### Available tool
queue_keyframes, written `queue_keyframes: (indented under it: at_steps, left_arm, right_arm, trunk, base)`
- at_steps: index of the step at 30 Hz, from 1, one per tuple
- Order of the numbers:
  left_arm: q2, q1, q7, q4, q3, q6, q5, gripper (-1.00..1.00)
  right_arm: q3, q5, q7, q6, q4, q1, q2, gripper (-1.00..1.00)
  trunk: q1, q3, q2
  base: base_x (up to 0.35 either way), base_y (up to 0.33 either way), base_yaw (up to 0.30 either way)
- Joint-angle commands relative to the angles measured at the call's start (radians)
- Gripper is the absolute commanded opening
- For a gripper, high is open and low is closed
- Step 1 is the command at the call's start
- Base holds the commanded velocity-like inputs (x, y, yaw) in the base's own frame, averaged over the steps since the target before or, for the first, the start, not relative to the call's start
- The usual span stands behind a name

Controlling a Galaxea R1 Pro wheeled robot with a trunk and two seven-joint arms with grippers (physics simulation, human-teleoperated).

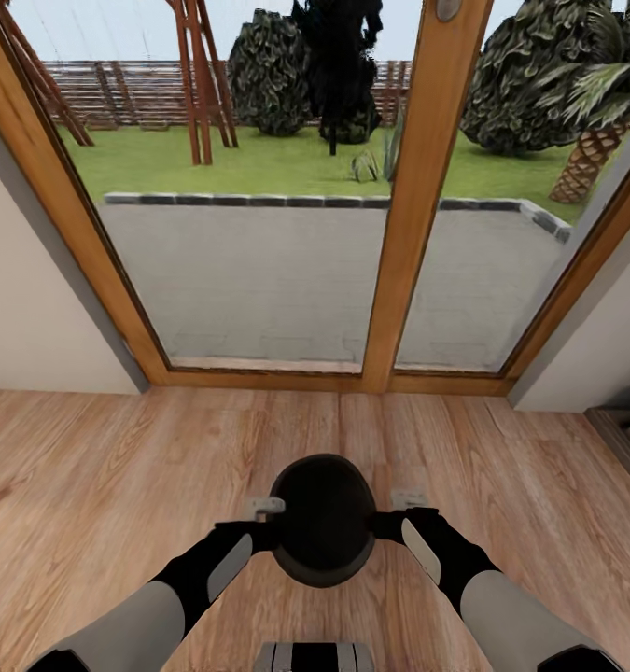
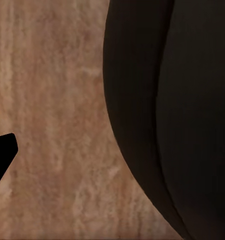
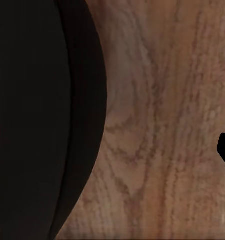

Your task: Place each of the two pumpkins and all three candles from the living room inside a cabinet in the living room (use any cabinet), then make sure every cabinet is closed, and position the cauldron so it is next to a table in the living room.

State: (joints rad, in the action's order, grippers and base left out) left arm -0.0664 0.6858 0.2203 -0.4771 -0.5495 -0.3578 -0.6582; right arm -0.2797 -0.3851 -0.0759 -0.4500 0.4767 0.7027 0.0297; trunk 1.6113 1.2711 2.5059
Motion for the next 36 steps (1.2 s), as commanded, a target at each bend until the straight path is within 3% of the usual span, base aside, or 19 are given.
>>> queue_keyframes:
  at_steps: [1,5,12,13,18,23,36]
  left_arm:
    - [0.000,0.000,0.004,0.000,0.000,-0.001,0.006,1.00]
    - [0.000,0.000,0.004,-0.002,0.000,-0.001,0.006,1.00]
    - [0.002,0.000,0.005,-0.003,0.001,0.001,0.006,1.00]
    - [0.002,0.000,0.005,-0.003,0.002,0.002,0.006,-1.00]
    - [0.003,0.000,0.005,-0.003,0.004,0.005,0.006,-1.00]
    - [0.004,0.000,0.005,-0.003,0.033,0.005,0.006,-1.00]
    - [0.004,0.000,0.007,-0.004,0.037,0.005,0.008,-1.00]
  right_arm:
    - [0.000,0.011,-0.004,-0.001,-0.001,0.000,-0.001,1.00]
    - [0.000,0.011,-0.004,-0.001,0.000,0.000,-0.001,1.00]
    - [0.001,0.011,-0.004,0.006,-0.001,0.000,-0.001,1.00]
    - [0.001,0.011,-0.004,0.007,-0.001,0.000,-0.001,-1.00]
    - [0.001,0.011,-0.005,0.008,-0.001,0.000,0.000,-1.00]
    - [0.001,0.011,-0.004,0.008,-0.001,0.000,0.000,-1.00]
    - [0.000,0.011,-0.004,0.007,0.000,0.000,-0.001,-1.00]
  trunk:
    - [0.000,0.004,0.000]
    - [0.002,0.020,0.001]
    - [0.002,0.020,0.001]
    - [0.002,0.020,0.001]
    - [0.002,0.020,0.001]
    - [0.002,0.020,0.001]
    - [0.002,0.020,0.001]
  base:
    - [0.000,0.000,0.000]
    - [0.000,0.000,0.000]
    - [0.000,0.000,0.000]
    - [0.000,0.000,0.000]
    - [0.000,0.000,0.000]
    - [0.000,0.000,0.000]
    - [0.000,0.000,0.000]
